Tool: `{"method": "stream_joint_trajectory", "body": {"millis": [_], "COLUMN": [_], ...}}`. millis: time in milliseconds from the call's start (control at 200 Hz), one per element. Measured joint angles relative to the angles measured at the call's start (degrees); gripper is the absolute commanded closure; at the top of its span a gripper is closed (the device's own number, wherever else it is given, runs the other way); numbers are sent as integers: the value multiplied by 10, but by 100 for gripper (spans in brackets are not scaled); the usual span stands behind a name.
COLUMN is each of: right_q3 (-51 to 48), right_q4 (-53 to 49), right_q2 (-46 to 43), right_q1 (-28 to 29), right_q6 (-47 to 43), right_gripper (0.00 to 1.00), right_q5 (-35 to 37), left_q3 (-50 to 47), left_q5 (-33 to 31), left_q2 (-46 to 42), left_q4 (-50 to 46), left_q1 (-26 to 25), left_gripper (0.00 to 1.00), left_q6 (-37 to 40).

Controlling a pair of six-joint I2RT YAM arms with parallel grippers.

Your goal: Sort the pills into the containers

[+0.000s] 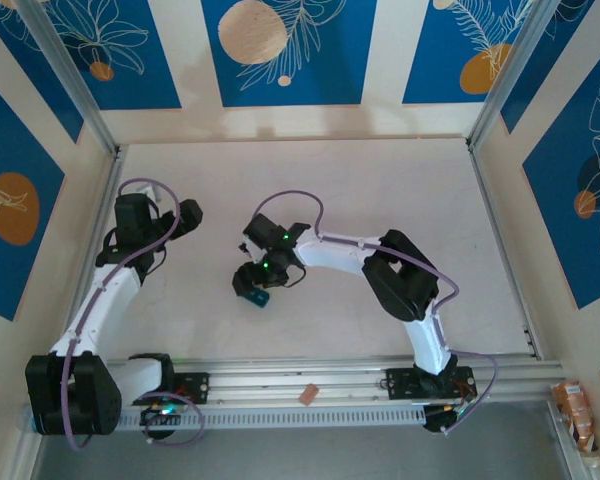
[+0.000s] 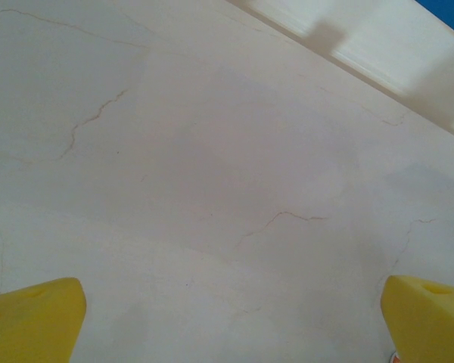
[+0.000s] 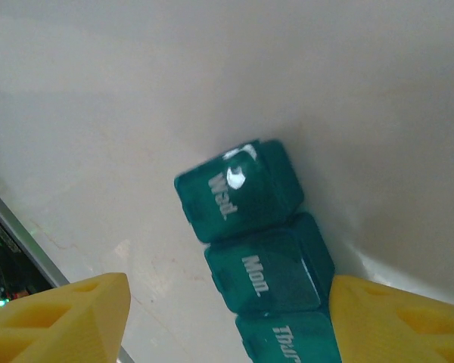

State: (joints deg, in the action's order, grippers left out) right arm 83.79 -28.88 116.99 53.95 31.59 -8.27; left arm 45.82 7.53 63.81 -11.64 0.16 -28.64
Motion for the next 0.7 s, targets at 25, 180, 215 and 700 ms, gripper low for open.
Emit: {"method": "stream_joint_trajectory", "body": {"millis": [25,180,215,700], "right_q3": [-5,-23,-24,-2], "right_q4": [0,-4,-6,-63], "right_q2": [-1,-2,-2,3], "right_q1": [3,21,25,89], "right_q6": [0,0,0,-26], "right_gripper": [30,30,30,37], "right_q5": [2,28,37,181], "left_q3": [0,0,0,0], "left_q5": [0,4,4,10], "left_q2": [0,0,0,0], "left_q4": [0,0,0,0], "left_q1": [0,0,0,0], "left_gripper": [0,0,0,0], "left_q6": [0,-8,-10,-15]}}
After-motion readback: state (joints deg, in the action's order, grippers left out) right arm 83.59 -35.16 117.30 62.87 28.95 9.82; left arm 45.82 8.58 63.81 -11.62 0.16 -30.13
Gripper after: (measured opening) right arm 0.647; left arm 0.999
